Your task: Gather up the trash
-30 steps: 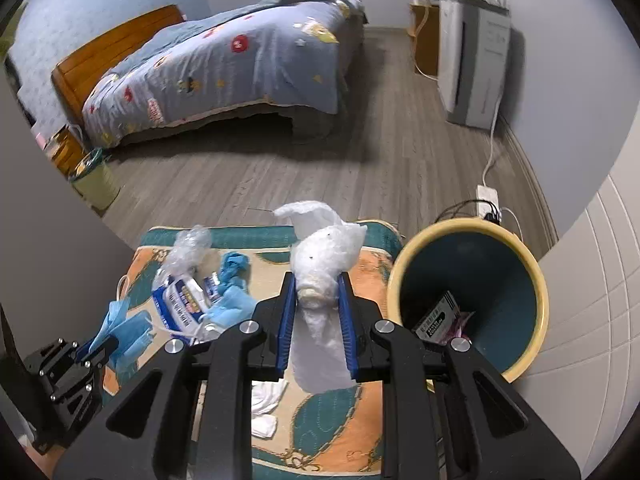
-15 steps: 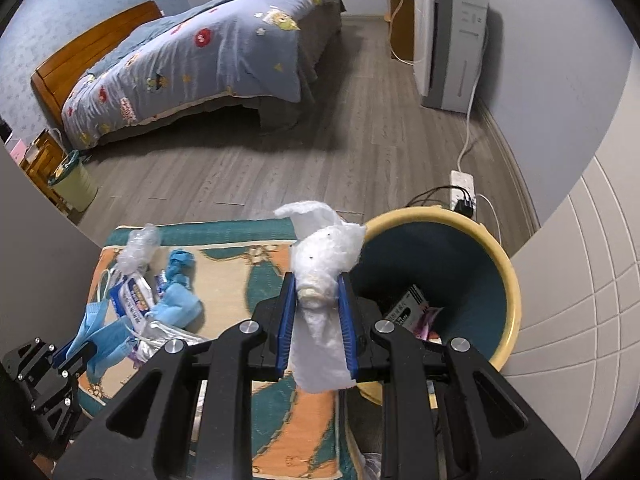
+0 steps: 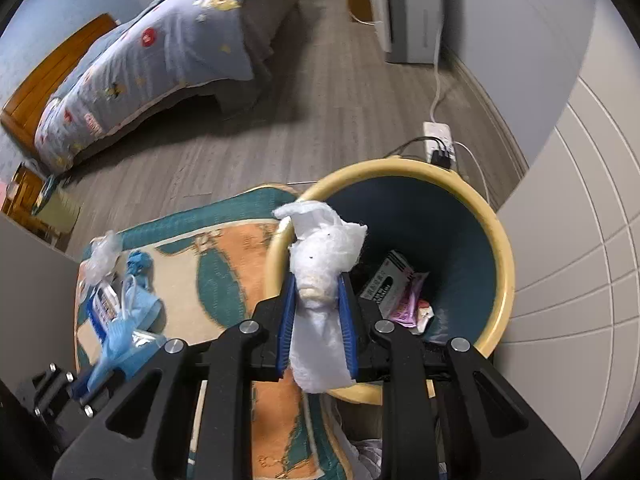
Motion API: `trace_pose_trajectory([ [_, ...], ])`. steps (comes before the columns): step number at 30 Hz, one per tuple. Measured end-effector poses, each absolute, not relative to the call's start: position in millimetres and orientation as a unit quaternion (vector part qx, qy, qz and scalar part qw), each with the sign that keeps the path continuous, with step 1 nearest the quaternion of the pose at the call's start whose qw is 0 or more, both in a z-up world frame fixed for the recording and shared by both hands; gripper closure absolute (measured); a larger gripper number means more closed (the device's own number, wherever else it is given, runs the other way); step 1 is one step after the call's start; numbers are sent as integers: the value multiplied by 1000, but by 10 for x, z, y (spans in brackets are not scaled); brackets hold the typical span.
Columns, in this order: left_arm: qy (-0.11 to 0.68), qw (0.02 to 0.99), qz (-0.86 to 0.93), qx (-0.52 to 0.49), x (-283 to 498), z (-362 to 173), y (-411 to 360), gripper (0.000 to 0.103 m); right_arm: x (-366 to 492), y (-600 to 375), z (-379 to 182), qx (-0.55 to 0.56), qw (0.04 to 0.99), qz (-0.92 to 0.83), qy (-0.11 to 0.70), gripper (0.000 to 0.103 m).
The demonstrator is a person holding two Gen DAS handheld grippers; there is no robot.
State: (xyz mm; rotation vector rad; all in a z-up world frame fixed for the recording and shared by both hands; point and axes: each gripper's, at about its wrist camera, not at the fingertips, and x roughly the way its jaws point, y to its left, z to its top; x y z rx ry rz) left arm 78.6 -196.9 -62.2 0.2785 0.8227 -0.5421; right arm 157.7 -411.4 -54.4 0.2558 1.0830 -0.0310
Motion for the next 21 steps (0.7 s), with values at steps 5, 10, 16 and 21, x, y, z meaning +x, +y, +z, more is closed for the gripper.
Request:
trace_pose_trajectory([
  [5, 397, 861, -283, 142, 808, -705, -2257, 90, 1605, -4292, -672, 135, 842, -26, 522, 83],
  [10, 401, 853, -298, 148, 845, -754, -2434, 90, 1613, -4521, -758, 126, 841, -46, 523, 83],
  [16, 400, 847, -311, 161, 837, -784, -2601, 90, 1563, -4900, -892, 154, 832, -80, 527, 83],
  [21, 394, 842, -324, 174, 855, -797, -2746, 90, 1511, -5065, -967, 168, 827, -99, 527, 83],
])
